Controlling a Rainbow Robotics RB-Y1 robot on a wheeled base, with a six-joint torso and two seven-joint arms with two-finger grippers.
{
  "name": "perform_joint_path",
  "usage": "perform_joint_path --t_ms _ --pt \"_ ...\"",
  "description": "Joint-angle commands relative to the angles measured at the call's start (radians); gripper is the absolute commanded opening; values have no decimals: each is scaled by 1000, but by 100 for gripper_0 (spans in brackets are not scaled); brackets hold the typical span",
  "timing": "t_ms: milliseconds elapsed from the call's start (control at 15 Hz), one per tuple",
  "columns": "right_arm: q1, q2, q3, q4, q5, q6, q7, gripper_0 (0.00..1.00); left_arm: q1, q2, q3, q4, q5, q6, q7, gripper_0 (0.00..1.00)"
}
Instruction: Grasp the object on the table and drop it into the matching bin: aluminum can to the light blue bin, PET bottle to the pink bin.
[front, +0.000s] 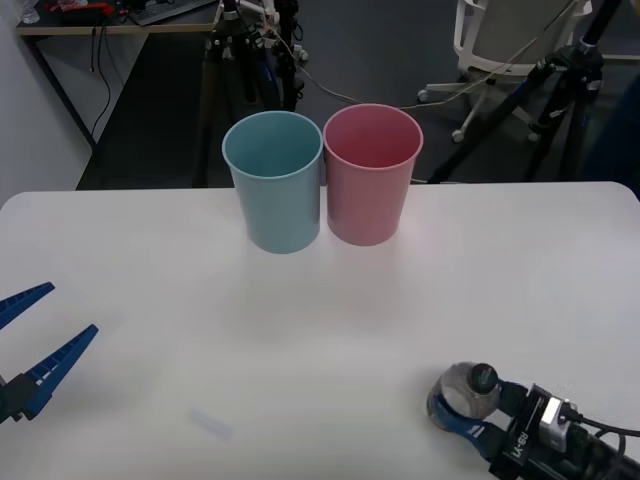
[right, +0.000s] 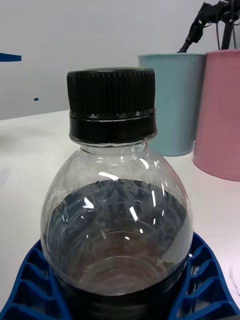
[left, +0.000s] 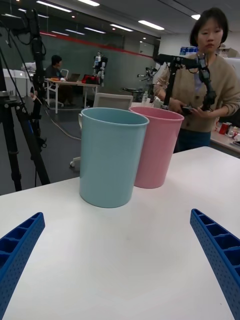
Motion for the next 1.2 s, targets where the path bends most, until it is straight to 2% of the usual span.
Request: perform_joint_path --t_ms 67,400,600,800,1067,1200 --pt "96 -64 -17 -119 -88 66 -10 0 0 0 0 0 0 0 0 100" --pt "192 -207 -80 -305 -264 177 -45 0 0 0 0 0 0 0 0 100" --pt "222 -319 -101 -394 -371 257 -70 0 0 0 0 0 0 0 0 100" --pt "256 -454 -112 -504 -520 356 -84 0 0 0 0 0 0 0 0 100" --pt "268 -597 -182 -682 -675 516 -102 0 0 0 0 0 0 0 0 100" --pt "267 -693 -213 -766 -792 602 -113 0 0 0 0 0 0 0 0 100"
